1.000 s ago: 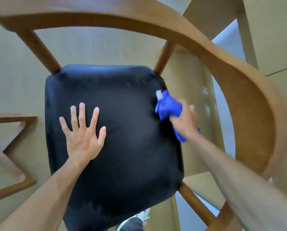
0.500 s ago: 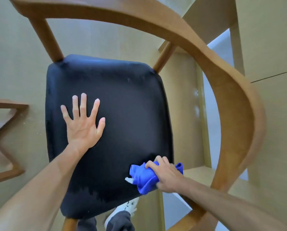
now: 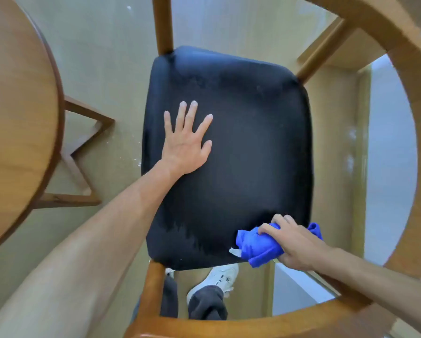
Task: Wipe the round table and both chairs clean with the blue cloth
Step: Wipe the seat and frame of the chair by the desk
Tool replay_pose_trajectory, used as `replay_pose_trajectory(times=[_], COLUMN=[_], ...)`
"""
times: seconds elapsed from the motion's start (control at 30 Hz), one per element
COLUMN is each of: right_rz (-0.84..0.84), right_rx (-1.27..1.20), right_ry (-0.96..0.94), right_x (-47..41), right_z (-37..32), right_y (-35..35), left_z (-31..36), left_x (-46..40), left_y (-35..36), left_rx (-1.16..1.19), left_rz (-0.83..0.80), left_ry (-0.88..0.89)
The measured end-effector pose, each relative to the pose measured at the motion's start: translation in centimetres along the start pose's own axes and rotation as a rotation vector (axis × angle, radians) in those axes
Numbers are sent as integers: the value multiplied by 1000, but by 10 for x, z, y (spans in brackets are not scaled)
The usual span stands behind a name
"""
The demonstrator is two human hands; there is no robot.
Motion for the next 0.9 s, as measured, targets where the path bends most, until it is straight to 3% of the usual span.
replay_pose_trajectory(times=[0.17,0.33,0.47,0.63,0.73,0.9], right_rz=[413,543,465,204,108,569], right_rx=[55,130,256,607,592,273], right_ry=[-200,-164,-521,-885,-867,-555], right_x=[-57,-101,-52,-18,-9,-73], right_z=[-79,-175,-227,-188,-162,-218], right_y=[-109,-120,-32,18,11,-91], left_z=[-49,-51,-47,-51,-49,-54], left_x=[28,28,32,35,35,34], left_y=[-13,-16,-6,-3,-1,-6], left_rx=[25,90,67,100,81,101], left_rz=[-132,-241,-270,-272,-270,-241], left_ry=[34,54,41,15,17,14])
Point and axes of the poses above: each hand's wrist, its own x-axis away from the middle knuckle, its own y-axis out of the palm, z = x × y, the point moved 10 cm from there along -x, towards the middle knuckle, and after that the axes turned 3 degrees about -x, right-handed, at the moved point
